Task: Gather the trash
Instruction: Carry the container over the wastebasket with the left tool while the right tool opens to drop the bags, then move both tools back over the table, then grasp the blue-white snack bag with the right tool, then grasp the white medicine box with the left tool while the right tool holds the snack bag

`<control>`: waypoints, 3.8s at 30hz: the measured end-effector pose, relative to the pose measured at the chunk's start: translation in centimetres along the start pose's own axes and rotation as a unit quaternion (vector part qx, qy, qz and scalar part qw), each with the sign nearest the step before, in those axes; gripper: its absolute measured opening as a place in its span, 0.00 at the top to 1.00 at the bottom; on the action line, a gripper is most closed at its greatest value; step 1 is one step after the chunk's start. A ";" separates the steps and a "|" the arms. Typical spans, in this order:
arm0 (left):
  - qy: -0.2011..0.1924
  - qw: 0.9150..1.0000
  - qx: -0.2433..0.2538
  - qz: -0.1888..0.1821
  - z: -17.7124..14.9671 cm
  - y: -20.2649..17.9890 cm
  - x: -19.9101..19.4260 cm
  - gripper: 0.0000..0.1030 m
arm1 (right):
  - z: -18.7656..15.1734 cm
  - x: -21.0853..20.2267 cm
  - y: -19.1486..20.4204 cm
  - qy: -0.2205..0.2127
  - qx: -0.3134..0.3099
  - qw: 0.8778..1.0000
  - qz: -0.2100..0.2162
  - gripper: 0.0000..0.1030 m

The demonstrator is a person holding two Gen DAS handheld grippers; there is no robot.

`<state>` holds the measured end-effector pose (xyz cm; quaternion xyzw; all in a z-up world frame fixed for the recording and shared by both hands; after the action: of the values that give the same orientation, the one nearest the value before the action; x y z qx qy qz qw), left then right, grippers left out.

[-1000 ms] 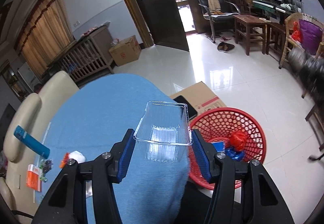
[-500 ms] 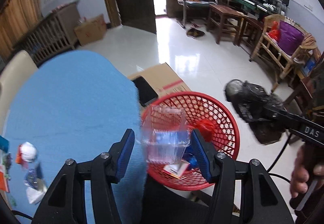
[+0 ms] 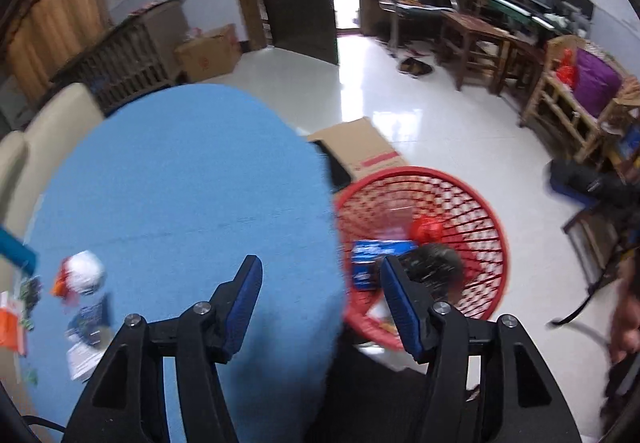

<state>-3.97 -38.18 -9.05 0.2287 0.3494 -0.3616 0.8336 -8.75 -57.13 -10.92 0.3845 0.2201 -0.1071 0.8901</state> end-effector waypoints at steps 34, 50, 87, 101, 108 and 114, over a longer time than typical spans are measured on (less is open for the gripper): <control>0.001 0.926 -0.298 0.230 -19.7 32.5 -11.5 0.32 | -11.1 7.1 26.7 0.116 -0.250 0.955 0.114 0.34; 0.015 0.928 -0.314 0.199 -22.5 33.9 -9.3 0.32 | -20.4 21.8 32.2 0.261 -0.246 0.929 0.094 0.34; -0.026 0.966 -0.239 0.099 -17.8 33.1 -5.1 0.32 | -20.7 29.6 32.6 0.210 -0.281 0.936 0.014 0.33; -0.029 0.992 -0.112 -0.060 -14.1 29.9 0.5 0.28 | -17.9 29.9 31.9 0.170 -0.290 0.940 0.061 0.60; -0.008 0.994 -0.074 -0.083 -14.5 28.9 2.8 0.28 | -17.8 29.7 32.3 0.170 -0.298 0.936 0.073 0.72; 0.003 0.995 -0.045 -0.094 -14.8 28.0 3.9 0.26 | -17.5 28.8 31.3 0.184 -0.261 0.944 0.086 0.72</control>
<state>13.11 -12.79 -18.02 0.1582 0.3881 -0.4210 0.8044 22.49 -23.59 -15.24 0.1695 0.3665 0.1041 0.9089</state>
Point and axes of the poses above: each gripper's, at about its wrist camera, not at the fingertips, and x roughly the way its jaws point, y to its left, z to its top, the point moved 9 cm from there along x, roughly the way its jaws point, and after that the axes turned 6 degrees about -y, right-handed, at the moved point
